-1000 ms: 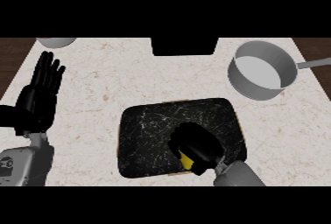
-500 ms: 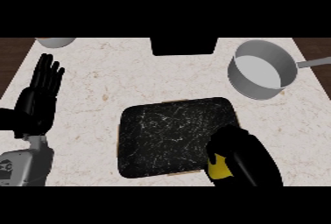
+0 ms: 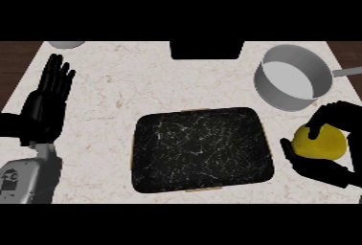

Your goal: Pick the lemon from the tray and place it in the pot

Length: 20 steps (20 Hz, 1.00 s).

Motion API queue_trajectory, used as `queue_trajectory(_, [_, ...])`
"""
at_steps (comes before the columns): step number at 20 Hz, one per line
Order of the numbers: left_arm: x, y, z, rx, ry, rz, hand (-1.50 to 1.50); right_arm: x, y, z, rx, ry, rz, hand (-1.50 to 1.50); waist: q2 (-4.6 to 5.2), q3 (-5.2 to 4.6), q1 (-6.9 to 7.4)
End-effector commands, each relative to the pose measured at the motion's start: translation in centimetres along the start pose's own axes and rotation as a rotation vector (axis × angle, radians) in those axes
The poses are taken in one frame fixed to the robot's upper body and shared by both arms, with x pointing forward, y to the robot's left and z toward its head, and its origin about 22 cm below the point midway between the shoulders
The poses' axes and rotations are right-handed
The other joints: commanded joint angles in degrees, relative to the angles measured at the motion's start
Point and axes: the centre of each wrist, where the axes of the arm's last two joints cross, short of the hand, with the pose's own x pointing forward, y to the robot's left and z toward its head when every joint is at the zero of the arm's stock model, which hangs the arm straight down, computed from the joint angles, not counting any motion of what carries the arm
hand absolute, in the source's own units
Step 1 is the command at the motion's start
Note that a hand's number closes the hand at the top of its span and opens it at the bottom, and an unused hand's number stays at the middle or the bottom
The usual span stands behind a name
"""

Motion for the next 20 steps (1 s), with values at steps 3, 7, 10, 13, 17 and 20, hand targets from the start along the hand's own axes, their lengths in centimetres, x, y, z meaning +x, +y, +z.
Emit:
queue_trajectory(3, [0.9,-0.5,-0.7,-0.018,-0.008,0.004,0.00,-7.8,-2.4,-3.7,-0.007,0.126,0.063,1.50,0.28,0.04,1.08])
queue_trajectory(7, [1.0,0.2,-1.3,-0.010,0.003,-0.001,0.00,-13.5,-3.4,-3.1,0.022,0.146,0.083,1.50,0.31,0.06,0.93])
queue_trajectory(10, [1.4,-2.2,-0.9,-0.035,0.000,0.008,0.00,-16.1,-4.3,-5.7,0.005,0.170,0.068,1.50,0.37,0.07,1.56])
queue_trajectory(13, [0.5,0.2,-0.9,-0.028,-0.009,0.011,0.00,-20.3,-6.0,-5.1,-0.037,0.198,0.046,1.50,0.61,0.10,1.96])
queue_trajectory(17, [-0.4,-1.3,-1.6,-0.048,-0.011,0.011,0.00,-22.2,-3.9,-6.8,0.009,0.167,0.038,1.50,0.62,0.09,1.91])
queue_trajectory(20, [0.8,-2.2,-1.5,-0.035,-0.010,0.011,0.00,-24.2,-2.9,-5.7,0.036,0.141,0.053,1.50,0.60,0.13,2.13])
